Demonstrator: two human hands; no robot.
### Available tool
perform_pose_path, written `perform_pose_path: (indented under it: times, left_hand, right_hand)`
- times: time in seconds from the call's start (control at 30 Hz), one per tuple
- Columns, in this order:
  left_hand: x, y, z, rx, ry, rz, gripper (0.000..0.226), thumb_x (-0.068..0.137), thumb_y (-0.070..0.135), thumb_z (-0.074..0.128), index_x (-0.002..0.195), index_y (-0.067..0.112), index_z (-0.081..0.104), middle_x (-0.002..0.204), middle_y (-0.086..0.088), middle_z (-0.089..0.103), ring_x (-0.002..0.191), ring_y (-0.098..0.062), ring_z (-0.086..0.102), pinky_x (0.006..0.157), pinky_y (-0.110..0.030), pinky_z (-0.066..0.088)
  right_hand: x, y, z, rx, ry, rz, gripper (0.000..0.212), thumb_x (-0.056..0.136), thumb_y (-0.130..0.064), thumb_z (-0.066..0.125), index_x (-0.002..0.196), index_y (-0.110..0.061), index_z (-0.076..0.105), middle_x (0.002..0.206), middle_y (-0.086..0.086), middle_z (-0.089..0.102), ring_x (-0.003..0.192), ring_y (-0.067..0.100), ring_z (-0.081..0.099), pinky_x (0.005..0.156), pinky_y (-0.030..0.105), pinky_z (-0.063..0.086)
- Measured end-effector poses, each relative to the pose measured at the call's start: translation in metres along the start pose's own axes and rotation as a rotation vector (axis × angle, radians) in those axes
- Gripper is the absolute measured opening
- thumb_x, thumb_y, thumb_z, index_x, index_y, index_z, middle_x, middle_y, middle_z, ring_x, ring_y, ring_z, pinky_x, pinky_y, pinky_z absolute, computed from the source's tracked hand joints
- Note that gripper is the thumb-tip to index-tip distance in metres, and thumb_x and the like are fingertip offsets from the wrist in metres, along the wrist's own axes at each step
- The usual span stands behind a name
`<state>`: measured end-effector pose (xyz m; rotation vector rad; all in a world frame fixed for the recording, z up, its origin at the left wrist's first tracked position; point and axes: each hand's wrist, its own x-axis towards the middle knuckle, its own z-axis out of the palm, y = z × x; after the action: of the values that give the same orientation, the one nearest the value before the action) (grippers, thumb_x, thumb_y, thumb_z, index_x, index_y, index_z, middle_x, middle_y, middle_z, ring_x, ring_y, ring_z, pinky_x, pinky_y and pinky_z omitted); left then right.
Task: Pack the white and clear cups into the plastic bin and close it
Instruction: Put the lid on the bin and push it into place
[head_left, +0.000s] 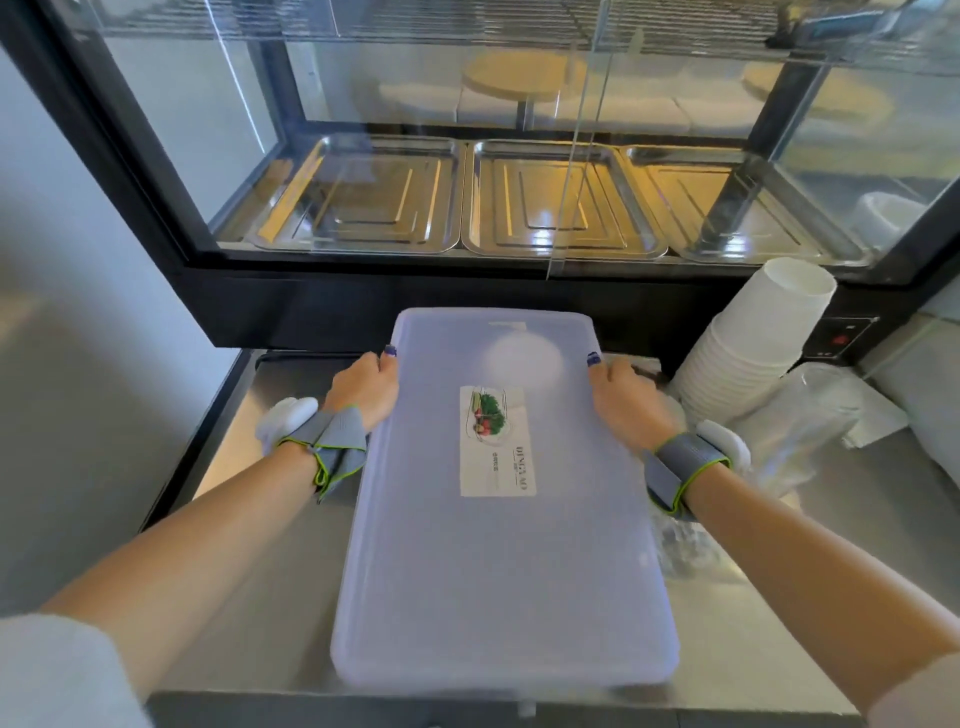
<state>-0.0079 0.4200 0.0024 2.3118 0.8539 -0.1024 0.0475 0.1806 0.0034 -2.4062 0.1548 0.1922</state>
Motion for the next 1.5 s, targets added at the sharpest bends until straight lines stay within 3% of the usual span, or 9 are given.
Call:
perform_pose_path:
  times: [0.07,0.2,0.5,0.73,0.87,1.07,1.2,1.33,1.5]
  left_hand:
    - [-0.011,-0.005,0.0,-0.001,-0.003,-0.002,0.058,0.1,0.038,0.019,0.124,-0.004,0.05,0.139,-0.029,0.046,0.13,-0.044,0.04,0.103,-0.038,0.033]
    - [-0.03,-0.013,0.004,0.002,-0.008,-0.018,0.059,0.1,0.039,0.018,0.125,-0.002,0.051,0.138,-0.026,0.048,0.13,-0.042,0.04,0.104,-0.038,0.032]
    - [-0.051,-0.006,0.004,-0.02,0.045,-0.052,0.06,0.1,0.037,0.018,0.123,-0.003,0.056,0.132,-0.027,0.054,0.126,-0.042,0.044,0.099,-0.038,0.036]
    - [-0.064,-0.019,-0.003,-0.014,-0.034,-0.08,0.064,0.099,0.042,0.016,0.129,-0.004,0.048,0.14,-0.026,0.046,0.132,-0.04,0.039,0.104,-0.036,0.031]
    - [-0.084,-0.034,0.002,-0.007,-0.046,-0.056,0.062,0.099,0.042,0.017,0.128,-0.001,0.05,0.14,-0.024,0.048,0.131,-0.039,0.041,0.104,-0.036,0.031]
    - [-0.108,-0.047,0.005,-0.004,-0.055,-0.07,0.064,0.098,0.044,0.016,0.131,0.0,0.049,0.142,-0.024,0.046,0.132,-0.04,0.039,0.105,-0.036,0.031]
    - [-0.113,-0.045,0.011,0.039,0.031,-0.045,0.062,0.1,0.04,0.016,0.122,-0.004,0.055,0.133,-0.027,0.054,0.126,-0.043,0.044,0.101,-0.039,0.034]
    - [-0.115,-0.044,0.013,0.023,0.067,-0.028,0.06,0.1,0.036,0.016,0.119,-0.006,0.055,0.131,-0.029,0.055,0.123,-0.045,0.046,0.099,-0.038,0.035]
    - [-0.116,-0.048,0.009,-0.077,0.071,-0.079,0.058,0.098,0.041,0.022,0.122,-0.003,0.052,0.132,-0.029,0.052,0.124,-0.043,0.045,0.096,-0.038,0.034]
  right_hand:
    - [-0.013,0.005,-0.002,-0.047,-0.008,-0.054,0.044,0.102,-0.024,0.019,0.133,0.0,0.038,0.128,0.023,0.049,0.12,0.037,0.047,0.087,0.04,0.038]
    - [-0.022,0.012,0.003,-0.098,-0.055,-0.066,0.042,0.098,-0.024,0.02,0.113,0.002,0.049,0.116,0.027,0.056,0.108,0.039,0.054,0.08,0.038,0.04]
    - [-0.027,0.012,0.006,-0.233,-0.006,-0.148,0.045,0.098,-0.023,0.017,0.115,0.003,0.049,0.113,0.025,0.057,0.106,0.038,0.055,0.073,0.035,0.034]
    - [-0.044,0.023,-0.002,-0.256,-0.121,-0.135,0.043,0.099,-0.034,0.016,0.098,-0.003,0.046,0.066,-0.003,0.027,0.09,0.032,0.047,0.075,0.035,0.034]
    - [-0.064,0.036,-0.005,-0.129,-0.184,-0.082,0.043,0.096,-0.049,0.021,0.066,-0.018,0.029,0.071,0.003,0.037,0.083,0.031,0.043,0.076,0.036,0.034]
    - [-0.096,0.047,-0.007,-0.129,-0.146,-0.07,0.038,0.096,-0.046,0.024,0.097,-0.012,0.039,0.106,0.025,0.059,0.105,0.043,0.055,0.087,0.043,0.042]
    - [-0.097,0.046,-0.002,-0.18,-0.069,-0.11,0.039,0.099,-0.026,0.018,0.118,-0.001,0.041,0.105,0.022,0.058,0.101,0.036,0.058,0.073,0.033,0.037]
    - [-0.096,0.045,-0.002,-0.152,-0.092,-0.122,0.042,0.099,-0.029,0.02,0.118,0.001,0.043,0.081,0.008,0.044,0.101,0.038,0.057,0.072,0.033,0.034]
    - [-0.099,0.045,-0.01,-0.001,-0.119,-0.072,0.034,0.096,-0.045,0.03,0.092,-0.012,0.037,0.093,0.016,0.055,0.091,0.039,0.054,0.077,0.04,0.039]
